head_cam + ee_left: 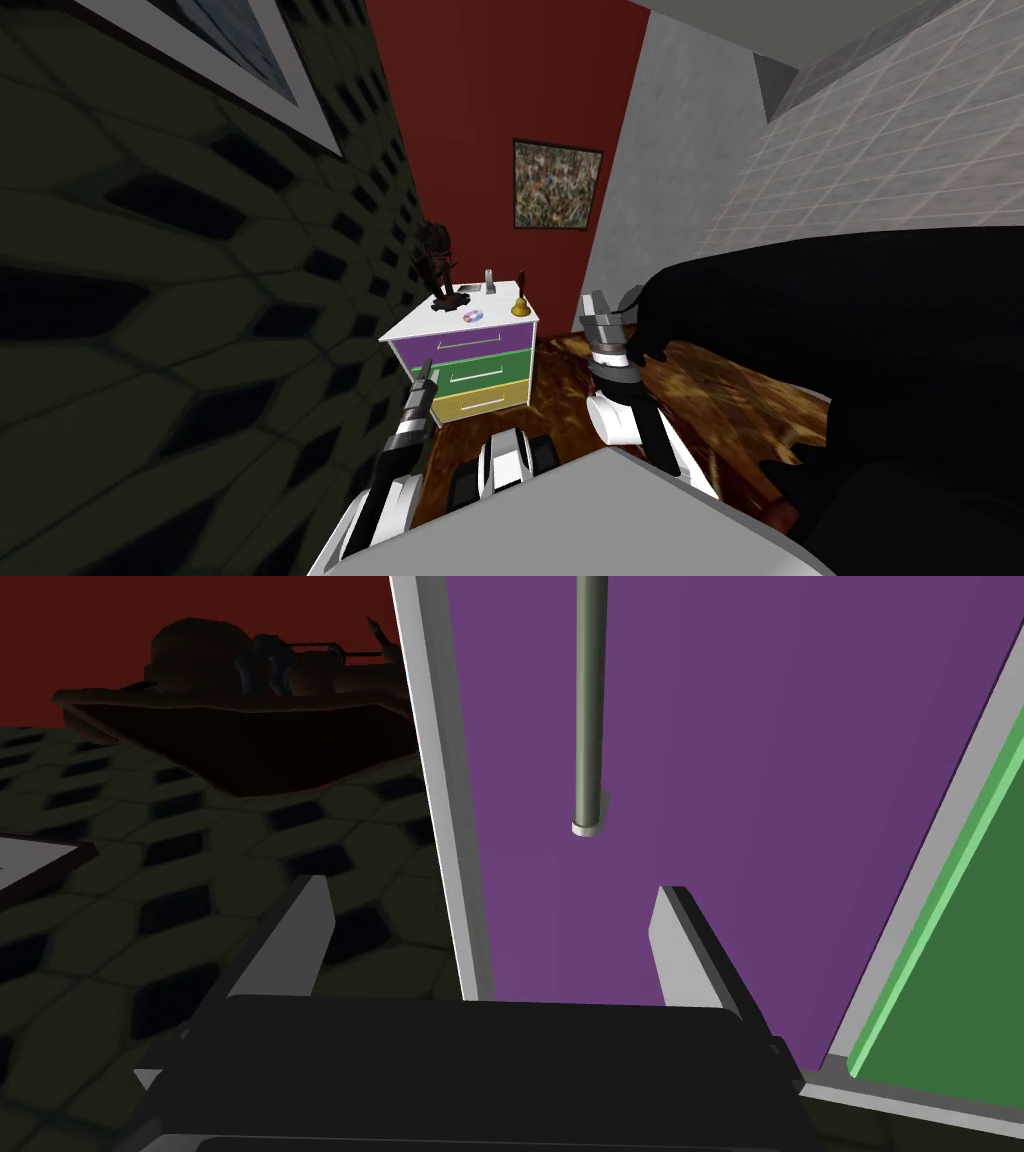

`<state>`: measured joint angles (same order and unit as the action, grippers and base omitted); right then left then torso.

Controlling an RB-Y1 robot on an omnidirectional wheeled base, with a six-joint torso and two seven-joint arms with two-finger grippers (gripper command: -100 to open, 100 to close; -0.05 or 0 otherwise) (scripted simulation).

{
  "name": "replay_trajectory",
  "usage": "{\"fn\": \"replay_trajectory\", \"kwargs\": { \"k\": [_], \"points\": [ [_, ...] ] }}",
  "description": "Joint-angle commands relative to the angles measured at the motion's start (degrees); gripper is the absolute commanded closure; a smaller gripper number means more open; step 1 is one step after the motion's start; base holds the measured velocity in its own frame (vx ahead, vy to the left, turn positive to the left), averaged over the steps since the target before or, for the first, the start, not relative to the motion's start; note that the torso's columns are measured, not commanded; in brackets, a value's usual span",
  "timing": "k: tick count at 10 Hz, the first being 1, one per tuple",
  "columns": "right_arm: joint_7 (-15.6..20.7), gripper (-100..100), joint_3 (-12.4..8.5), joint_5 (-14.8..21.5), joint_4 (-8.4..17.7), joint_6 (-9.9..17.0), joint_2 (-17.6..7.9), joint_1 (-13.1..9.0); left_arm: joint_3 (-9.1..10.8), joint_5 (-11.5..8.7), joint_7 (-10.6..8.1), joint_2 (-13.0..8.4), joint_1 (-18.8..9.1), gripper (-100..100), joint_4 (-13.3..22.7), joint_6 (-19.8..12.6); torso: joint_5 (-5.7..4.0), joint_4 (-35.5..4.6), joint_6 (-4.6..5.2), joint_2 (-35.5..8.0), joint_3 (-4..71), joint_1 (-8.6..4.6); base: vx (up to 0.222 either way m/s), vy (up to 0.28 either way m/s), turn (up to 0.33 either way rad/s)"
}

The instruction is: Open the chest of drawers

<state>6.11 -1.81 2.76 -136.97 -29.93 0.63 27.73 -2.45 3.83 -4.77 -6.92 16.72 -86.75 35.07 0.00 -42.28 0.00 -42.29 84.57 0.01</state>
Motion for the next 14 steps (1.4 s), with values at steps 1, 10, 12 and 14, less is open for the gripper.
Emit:
{"fn": "replay_trajectory", "kwargs": {
  "k": [1,10,12,14],
  "points": [
    [0.00,0,0.00,0.00,0.00,0.00,0.00,0.00,0.04,-0.24,0.05,1.71,-1.25,-100,4.06,1.34,-0.01,0.01,0.00,0.02,0.01,-0.04,0.150,0.016,-0.037],
    [0.00,0,0.00,0.00,0.00,0.00,0.00,-0.02,0.07,-0.42,0.00,4.34,-2.12,100,6.05,1.17,0.01,-0.05,-0.01,-0.21,-0.12,0.03,0.052,0.004,-0.008],
    [0.00,0,0.01,0.00,0.01,0.01,0.01,-0.03,-0.29,-0.28,-0.42,4.03,-1.16,100,4.17,0.47,-0.01,-0.07,0.00,-0.30,-0.17,-0.05,-0.145,-0.005,0.021],
    [0.00,0,0.01,0.00,0.01,0.01,0.01,-0.04,-0.57,-0.16,-0.74,3.79,-0.44,100,2.56,-0.33,0.01,-0.06,0.00,-0.20,-0.13,0.02,-0.179,0.000,0.012]
  ]
}}
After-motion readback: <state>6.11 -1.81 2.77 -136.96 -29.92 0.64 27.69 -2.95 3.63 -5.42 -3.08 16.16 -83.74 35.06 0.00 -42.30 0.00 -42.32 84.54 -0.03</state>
